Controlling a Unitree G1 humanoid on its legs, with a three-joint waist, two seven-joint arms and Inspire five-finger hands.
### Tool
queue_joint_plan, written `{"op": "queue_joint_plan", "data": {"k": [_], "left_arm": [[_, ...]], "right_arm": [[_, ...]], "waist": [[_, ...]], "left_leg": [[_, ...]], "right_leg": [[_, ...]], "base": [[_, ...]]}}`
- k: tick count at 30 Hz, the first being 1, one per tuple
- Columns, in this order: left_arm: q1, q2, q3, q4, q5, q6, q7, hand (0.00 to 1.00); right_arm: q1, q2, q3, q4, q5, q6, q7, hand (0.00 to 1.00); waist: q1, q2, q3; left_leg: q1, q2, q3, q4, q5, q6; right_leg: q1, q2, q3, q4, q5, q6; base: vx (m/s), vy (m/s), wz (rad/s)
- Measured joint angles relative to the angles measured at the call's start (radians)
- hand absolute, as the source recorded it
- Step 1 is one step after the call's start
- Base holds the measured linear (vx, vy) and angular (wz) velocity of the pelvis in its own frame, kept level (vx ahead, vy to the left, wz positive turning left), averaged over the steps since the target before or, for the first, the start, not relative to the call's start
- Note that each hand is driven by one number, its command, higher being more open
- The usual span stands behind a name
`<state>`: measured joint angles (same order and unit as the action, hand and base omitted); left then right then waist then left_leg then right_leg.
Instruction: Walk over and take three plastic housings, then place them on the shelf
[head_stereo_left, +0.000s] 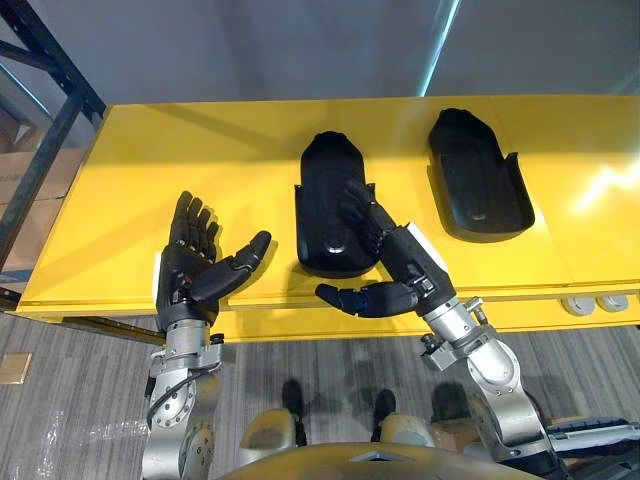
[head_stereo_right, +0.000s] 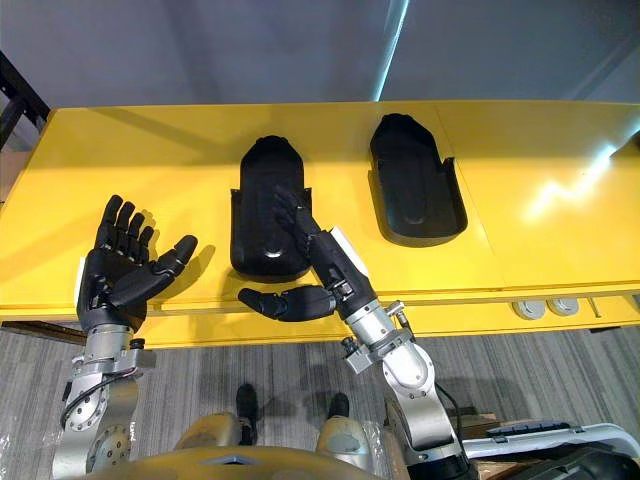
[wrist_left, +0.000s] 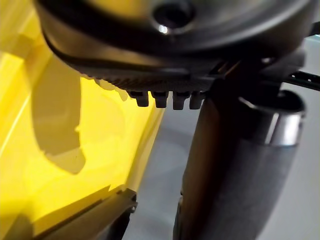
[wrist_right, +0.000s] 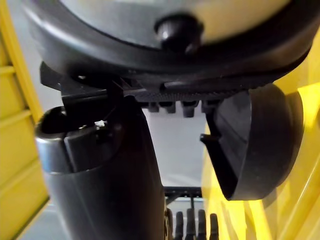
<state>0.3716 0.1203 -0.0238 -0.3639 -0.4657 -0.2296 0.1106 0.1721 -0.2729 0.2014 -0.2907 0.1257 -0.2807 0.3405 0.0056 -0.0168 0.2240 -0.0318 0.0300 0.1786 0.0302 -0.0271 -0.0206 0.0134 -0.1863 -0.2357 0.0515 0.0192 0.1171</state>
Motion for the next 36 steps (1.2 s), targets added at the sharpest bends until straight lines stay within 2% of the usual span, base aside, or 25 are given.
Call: {"op": "queue_joint_plan", "data": {"k": [4, 11, 15, 17, 23, 31, 36], "left_arm": [[-0.002, 0.001, -0.003, -0.030, -0.009, -0.014, -0.008, 1.00], [-0.012, 0.001, -0.015, -0.034, -0.036, -0.040, -0.007, 1.00], [-0.011, 0.001, -0.020, -0.034, -0.037, -0.040, -0.008, 1.00], [-0.011, 0.001, -0.028, -0.034, -0.040, -0.041, -0.008, 1.00], [-0.013, 0.000, -0.059, -0.034, -0.053, -0.051, -0.029, 1.00], [-0.012, 0.000, -0.061, -0.034, -0.056, -0.051, -0.031, 1.00], [-0.013, 0.000, -0.062, -0.034, -0.056, -0.051, -0.040, 1.00]], "right_arm": [[-0.019, -0.009, 0.008, 0.000, -0.101, -0.039, -0.089, 1.00], [-0.074, -0.008, 0.008, 0.022, -0.355, -0.076, -0.350, 1.00], [-0.104, -0.008, 0.009, 0.052, -0.513, -0.100, -0.484, 1.00], [-0.115, -0.008, 0.011, 0.054, -0.556, -0.102, -0.542, 1.00], [-0.164, -0.010, 0.026, 0.117, -0.591, -0.102, -0.617, 1.00], [-0.233, -0.008, 0.046, 0.231, -0.591, -0.101, -0.659, 1.00], [-0.281, -0.007, 0.048, 0.293, -0.591, -0.101, -0.677, 1.00]], "waist": [[-0.005, -0.008, 0.003], [-0.008, -0.006, 0.004], [-0.008, 0.002, 0.012], [-0.003, 0.013, 0.023], [-0.008, 0.023, 0.039], [-0.006, 0.024, 0.043], [-0.005, 0.033, 0.049]], "left_leg": [[-0.038, 0.000, -0.006, 0.003, 0.007, 0.001], [-0.053, 0.000, -0.014, 0.033, 0.015, -0.003], [-0.064, 0.000, -0.020, 0.037, 0.004, -0.008], [-0.065, 0.000, -0.020, 0.038, -0.001, -0.001], [-0.066, 0.000, -0.020, 0.039, 0.006, -0.007], [-0.069, -0.003, -0.025, 0.059, 0.010, -0.001], [-0.069, -0.004, -0.033, 0.058, 0.007, -0.007]], "right_leg": [[-0.035, 0.000, -0.003, 0.000, 0.001, 0.001], [-0.039, -0.001, -0.008, 0.000, 0.001, 0.001], [-0.039, -0.001, -0.011, 0.000, 0.001, 0.001], [-0.039, -0.001, -0.010, 0.000, 0.001, 0.000], [-0.039, -0.001, -0.011, 0.000, 0.001, 0.000], [-0.035, -0.004, -0.020, 0.000, 0.000, 0.000], [-0.031, -0.004, -0.032, 0.002, -0.005, -0.008]], "base": [[-0.02, -0.001, 0.05], [0.01, 0.000, 0.03], [-0.04, 0.010, 0.04], [-0.05, 0.008, 0.00], [-0.01, 0.001, 0.00], [0.01, 0.006, 0.02], [-0.03, 0.000, 0.04]]}}
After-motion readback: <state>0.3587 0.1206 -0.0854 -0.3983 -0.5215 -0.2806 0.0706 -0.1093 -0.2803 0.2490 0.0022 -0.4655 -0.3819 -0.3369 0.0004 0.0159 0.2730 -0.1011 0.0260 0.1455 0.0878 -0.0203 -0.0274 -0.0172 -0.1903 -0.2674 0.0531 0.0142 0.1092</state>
